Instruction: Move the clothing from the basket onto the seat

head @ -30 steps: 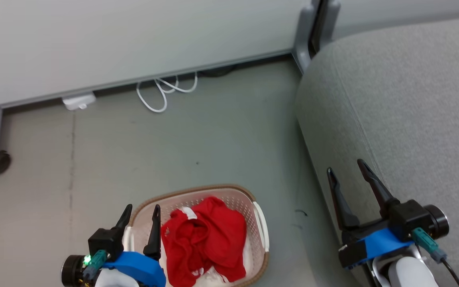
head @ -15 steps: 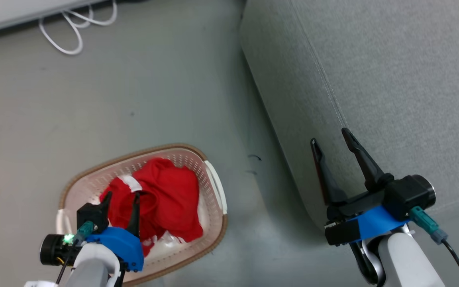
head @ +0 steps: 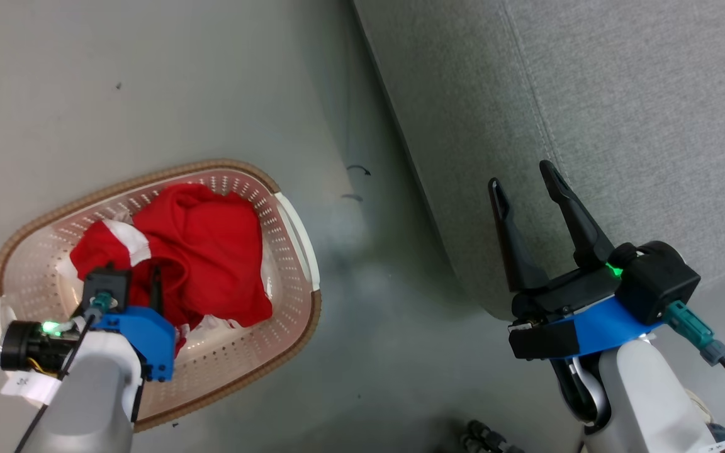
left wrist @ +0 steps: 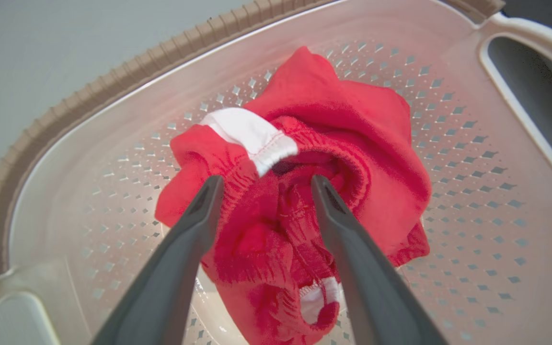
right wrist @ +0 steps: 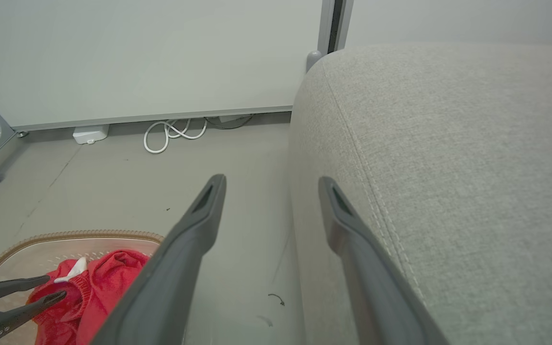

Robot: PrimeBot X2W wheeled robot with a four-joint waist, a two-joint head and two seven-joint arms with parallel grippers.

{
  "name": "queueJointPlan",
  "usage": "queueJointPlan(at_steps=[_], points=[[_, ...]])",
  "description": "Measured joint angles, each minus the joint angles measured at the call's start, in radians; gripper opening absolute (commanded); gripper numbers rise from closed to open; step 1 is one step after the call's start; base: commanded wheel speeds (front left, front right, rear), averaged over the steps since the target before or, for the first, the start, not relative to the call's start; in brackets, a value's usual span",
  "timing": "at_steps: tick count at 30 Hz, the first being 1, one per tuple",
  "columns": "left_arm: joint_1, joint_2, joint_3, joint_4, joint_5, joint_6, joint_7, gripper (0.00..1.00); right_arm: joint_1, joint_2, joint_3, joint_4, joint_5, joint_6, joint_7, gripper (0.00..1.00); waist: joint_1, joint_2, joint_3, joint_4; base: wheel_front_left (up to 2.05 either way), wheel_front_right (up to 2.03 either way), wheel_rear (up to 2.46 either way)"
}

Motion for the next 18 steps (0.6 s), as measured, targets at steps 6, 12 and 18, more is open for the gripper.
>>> queueJointPlan(at_steps=[6,12,18], points=[[-0.059,0.023,-0.010,0.018,0.015,0.046,-0.018,1.00,-0.015,0.000,0.003,-0.006,0.020,0.000,0.000,1.00,0.0000,0.0000,0.063,-0.012,0.00,0.00,0.00],[-0.093,0.034,-0.024,0.048,0.023,0.062,-0.023,1.00,-0.024,0.000,0.018,-0.008,0.043,0.000,0.000,1.00,-0.0001,0.0000,0.091,-0.021,0.00,0.00,0.00],[-0.122,0.035,-0.023,0.094,0.008,0.063,-0.018,0.00,-0.030,0.000,0.023,-0.007,0.051,0.000,0.000,1.00,-0.0001,0.0000,0.099,-0.027,0.00,0.00,0.00]])
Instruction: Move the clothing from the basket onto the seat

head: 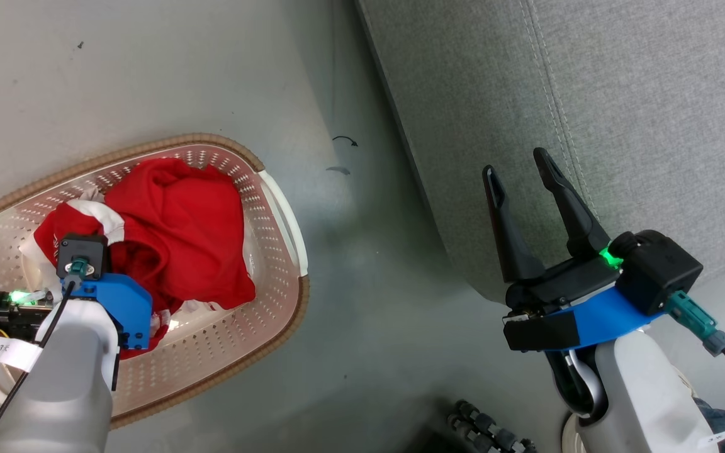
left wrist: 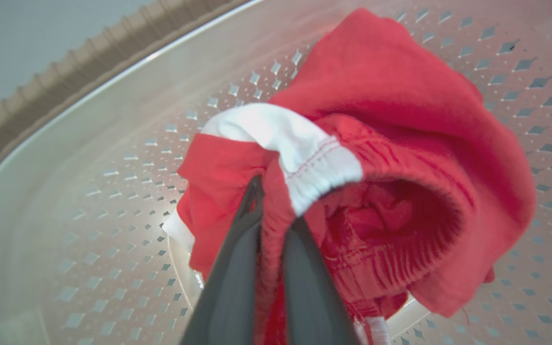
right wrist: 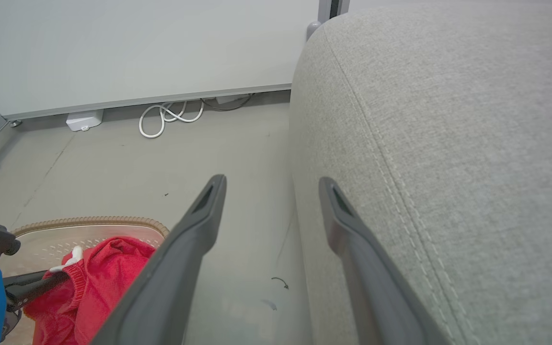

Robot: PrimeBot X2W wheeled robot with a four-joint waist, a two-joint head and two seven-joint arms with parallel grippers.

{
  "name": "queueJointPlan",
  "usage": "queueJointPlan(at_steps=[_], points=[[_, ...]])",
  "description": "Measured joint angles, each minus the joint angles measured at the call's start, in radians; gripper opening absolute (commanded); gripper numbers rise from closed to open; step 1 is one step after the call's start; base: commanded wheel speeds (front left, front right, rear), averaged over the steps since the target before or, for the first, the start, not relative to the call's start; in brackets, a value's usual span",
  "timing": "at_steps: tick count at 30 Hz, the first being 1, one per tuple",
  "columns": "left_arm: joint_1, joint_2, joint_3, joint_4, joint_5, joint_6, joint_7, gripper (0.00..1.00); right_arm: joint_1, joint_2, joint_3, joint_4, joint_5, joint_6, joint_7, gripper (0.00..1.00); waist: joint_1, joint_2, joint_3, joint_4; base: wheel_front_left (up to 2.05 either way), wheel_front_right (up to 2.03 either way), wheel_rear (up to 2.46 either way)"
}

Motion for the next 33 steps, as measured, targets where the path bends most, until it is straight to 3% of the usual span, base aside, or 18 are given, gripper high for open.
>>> queueJointPlan(at_steps=[19,33], points=[[-0.019,-0.043,-0.002,0.035,-0.053,-0.017,-0.011,0.00,-0.008,0.000,-0.015,0.014,-0.021,0.000,0.000,1.00,-0.0001,0.0000,-0.046,0.032,0.00,0.00,0.00],[0.096,-0.111,-0.036,-0.146,-0.061,-0.085,-0.013,0.00,0.001,0.001,-0.040,0.065,-0.092,0.000,0.000,1.00,-0.0002,0.0000,-0.223,0.137,0.00,0.00,0.00]])
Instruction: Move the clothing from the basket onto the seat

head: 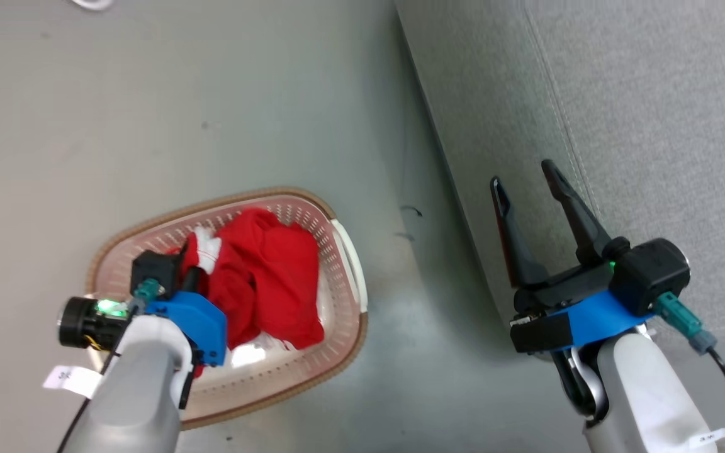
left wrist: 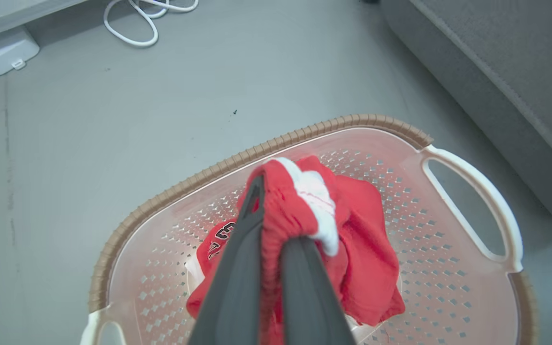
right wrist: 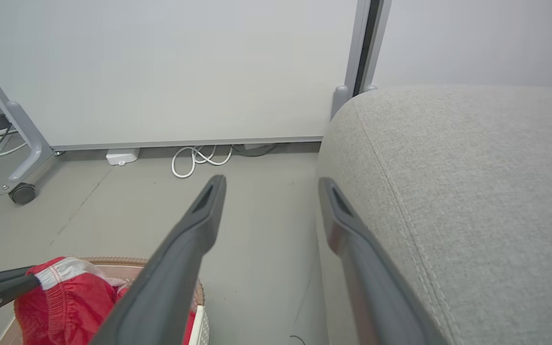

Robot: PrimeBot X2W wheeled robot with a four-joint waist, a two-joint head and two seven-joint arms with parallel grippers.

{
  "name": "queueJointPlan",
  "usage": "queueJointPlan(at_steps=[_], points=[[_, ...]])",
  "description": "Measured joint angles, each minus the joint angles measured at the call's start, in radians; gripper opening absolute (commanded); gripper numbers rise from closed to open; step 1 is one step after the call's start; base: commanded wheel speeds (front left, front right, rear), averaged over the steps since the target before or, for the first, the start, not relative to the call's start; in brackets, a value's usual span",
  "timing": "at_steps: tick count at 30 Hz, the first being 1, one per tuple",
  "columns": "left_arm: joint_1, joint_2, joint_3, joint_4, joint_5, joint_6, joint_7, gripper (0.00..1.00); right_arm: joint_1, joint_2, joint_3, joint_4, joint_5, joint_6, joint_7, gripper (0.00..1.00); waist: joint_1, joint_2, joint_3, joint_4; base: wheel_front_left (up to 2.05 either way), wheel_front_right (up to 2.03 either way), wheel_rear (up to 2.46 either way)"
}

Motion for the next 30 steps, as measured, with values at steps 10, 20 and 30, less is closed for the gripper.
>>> queueJointPlan(at_steps=[10,20,30], points=[[0.106,-0.053,-0.017,-0.164,-0.018,-0.038,0.000,0.00,0.075,0.000,-0.025,0.051,-0.034,0.000,0.000,1.00,-0.0001,0.0000,-0.193,0.077,0.00,0.00,0.00],[0.141,-0.080,-0.062,-0.289,-0.044,-0.059,0.000,0.00,0.138,0.000,-0.037,0.082,-0.043,0.000,0.000,1.00,-0.0002,0.0001,-0.349,0.128,0.00,0.00,0.00],[0.082,-0.092,-0.157,-0.373,-0.102,-0.074,0.001,0.00,0.185,0.000,-0.043,0.102,-0.050,0.000,0.000,1.00,-0.0001,0.0001,-0.438,0.153,0.00,0.00,0.00]])
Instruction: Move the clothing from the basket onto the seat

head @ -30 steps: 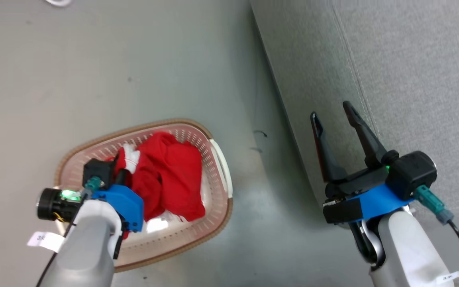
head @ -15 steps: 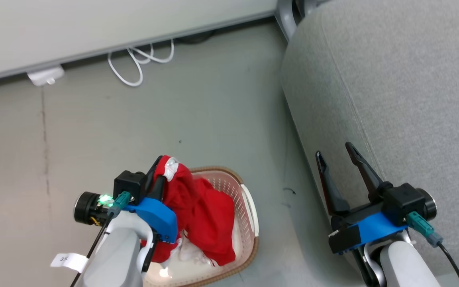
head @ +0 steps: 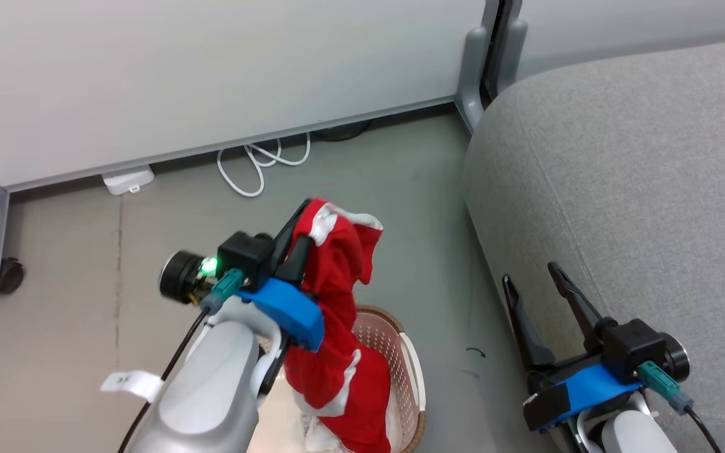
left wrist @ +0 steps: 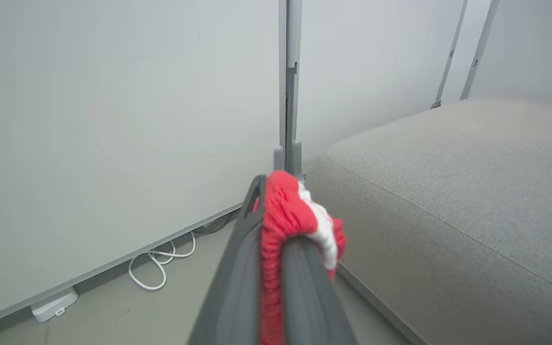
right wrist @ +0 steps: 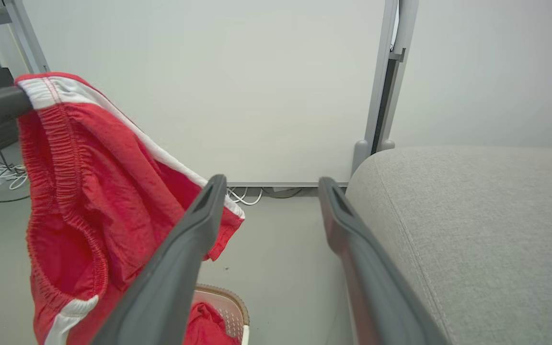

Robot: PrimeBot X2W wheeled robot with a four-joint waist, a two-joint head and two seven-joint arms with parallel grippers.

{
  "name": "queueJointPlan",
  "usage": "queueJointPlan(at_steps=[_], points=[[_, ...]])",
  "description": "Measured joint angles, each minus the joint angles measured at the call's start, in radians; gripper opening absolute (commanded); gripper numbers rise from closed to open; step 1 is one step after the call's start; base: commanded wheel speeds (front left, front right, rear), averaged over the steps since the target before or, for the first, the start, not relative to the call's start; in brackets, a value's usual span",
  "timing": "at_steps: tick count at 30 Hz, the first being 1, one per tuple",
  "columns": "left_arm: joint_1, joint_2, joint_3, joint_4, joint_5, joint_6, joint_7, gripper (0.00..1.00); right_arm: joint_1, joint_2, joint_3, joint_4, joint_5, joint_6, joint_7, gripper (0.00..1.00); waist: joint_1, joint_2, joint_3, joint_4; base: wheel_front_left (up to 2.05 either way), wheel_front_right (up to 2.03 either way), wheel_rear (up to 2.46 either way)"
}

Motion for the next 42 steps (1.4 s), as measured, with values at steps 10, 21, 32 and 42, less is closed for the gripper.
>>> queueJointPlan(at_steps=[10,21,32,42], points=[[-0.113,-0.001,-0.119,-0.096,-0.117,-0.001,0.049,0.00,0.010,0.000,0.000,0.003,-0.001,0.000,0.000,1.00,0.0001,0.0000,-0.029,0.012,0.00,0.00,0.00],[-0.241,-0.002,-0.225,-0.145,-0.210,0.026,0.069,0.00,0.014,0.000,0.007,0.003,0.000,0.000,0.000,1.00,0.0002,0.0000,-0.032,0.019,0.00,0.00,0.00],[-0.268,-0.002,-0.299,-0.112,-0.271,0.053,0.064,0.00,0.013,0.000,0.021,0.006,-0.001,0.000,0.000,1.00,0.0003,0.0000,-0.034,0.007,0.00,0.00,0.00],[-0.288,-0.002,-0.351,-0.085,-0.314,0.063,0.062,0.00,-0.093,0.000,0.140,0.057,0.030,0.000,0.025,1.00,0.0003,0.0000,-0.021,0.005,0.00,0.00,0.00]])
